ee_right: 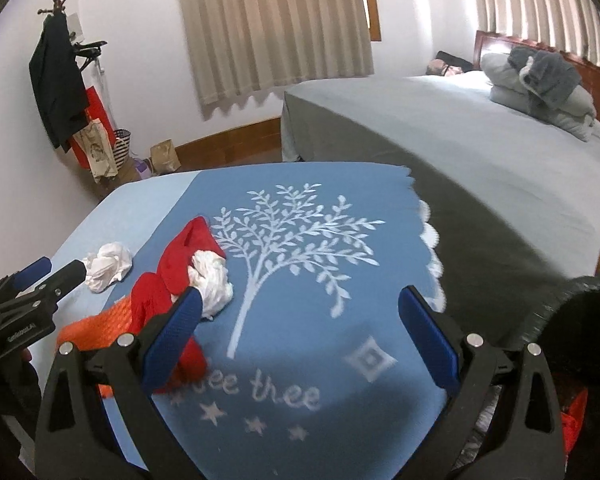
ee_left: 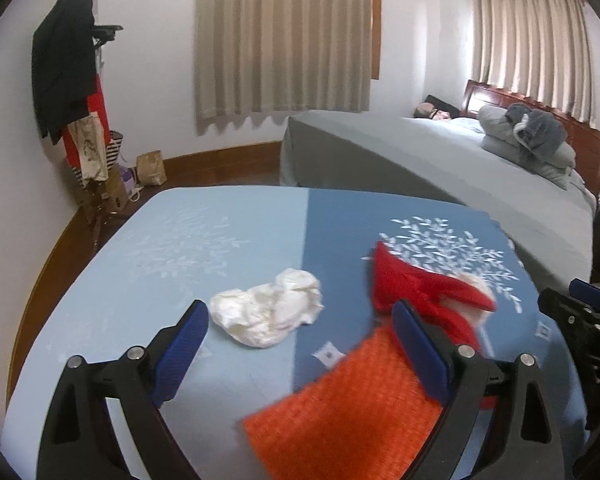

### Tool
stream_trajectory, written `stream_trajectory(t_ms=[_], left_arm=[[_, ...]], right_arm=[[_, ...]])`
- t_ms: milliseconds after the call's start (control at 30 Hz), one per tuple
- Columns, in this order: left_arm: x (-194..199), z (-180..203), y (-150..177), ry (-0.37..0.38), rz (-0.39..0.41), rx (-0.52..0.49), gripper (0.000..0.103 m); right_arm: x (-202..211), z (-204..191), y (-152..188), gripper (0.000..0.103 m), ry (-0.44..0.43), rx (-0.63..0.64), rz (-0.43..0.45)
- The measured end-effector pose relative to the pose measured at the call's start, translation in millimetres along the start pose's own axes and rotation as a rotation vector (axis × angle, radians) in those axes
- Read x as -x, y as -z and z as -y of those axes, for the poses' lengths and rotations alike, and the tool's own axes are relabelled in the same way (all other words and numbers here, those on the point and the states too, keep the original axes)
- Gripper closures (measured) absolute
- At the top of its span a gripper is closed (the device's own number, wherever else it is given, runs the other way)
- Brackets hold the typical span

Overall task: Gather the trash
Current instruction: 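Grasp the white crumpled cloth with the left gripper while the right gripper grasps the red glove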

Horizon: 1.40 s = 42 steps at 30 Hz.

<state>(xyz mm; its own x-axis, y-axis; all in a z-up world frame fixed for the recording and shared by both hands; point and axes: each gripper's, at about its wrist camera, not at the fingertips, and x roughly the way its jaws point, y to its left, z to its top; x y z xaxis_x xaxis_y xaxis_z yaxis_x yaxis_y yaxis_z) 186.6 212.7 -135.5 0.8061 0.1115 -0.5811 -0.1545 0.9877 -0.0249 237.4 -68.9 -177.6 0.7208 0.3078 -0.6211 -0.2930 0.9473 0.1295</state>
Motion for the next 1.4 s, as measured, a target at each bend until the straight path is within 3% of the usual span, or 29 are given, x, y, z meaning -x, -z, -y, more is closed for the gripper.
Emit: stream_trajectory(t_ms=[500,833,933,1100,1300,1400], left_arm=[[-37.6,-16.9,-3.6,-0.015,-0.097,0.02,0.012],[-53.1,-20.3,-1.5,-0.001,-0.163,0.026,0.016],[-58.5,-23.2,-1.6,-0.002,-0.188,0.041,0.025],[-58.4,-33.4,-1.5,0.004,-0.183,0.089,0.056],[-49.3,-33.3,-2.2,0.008,-0.143,0.084,0.073],[-43.9,-31.2,-4.8,0.007,-0.125,0.066,0.074]], right_arm=[[-41.3,-37.7,-12.5,0.009,-0.08,0.061,-0.055],[-28.9,-28.9,-13.2,0.011,-0.076,0.029,-0.027],[-27.2,-27.1,-11.7,0.011,-0.071,0.025,-0.026],[-27.0,-29.3,-8.9,0.011,-0.071,0.032,-0.026],[-23.2,-41.6,-12.1,0.011,-0.085,0.057,-0.01],[-20.7,-47.9,-15.9,0.011,-0.102,0.065,0.001]])
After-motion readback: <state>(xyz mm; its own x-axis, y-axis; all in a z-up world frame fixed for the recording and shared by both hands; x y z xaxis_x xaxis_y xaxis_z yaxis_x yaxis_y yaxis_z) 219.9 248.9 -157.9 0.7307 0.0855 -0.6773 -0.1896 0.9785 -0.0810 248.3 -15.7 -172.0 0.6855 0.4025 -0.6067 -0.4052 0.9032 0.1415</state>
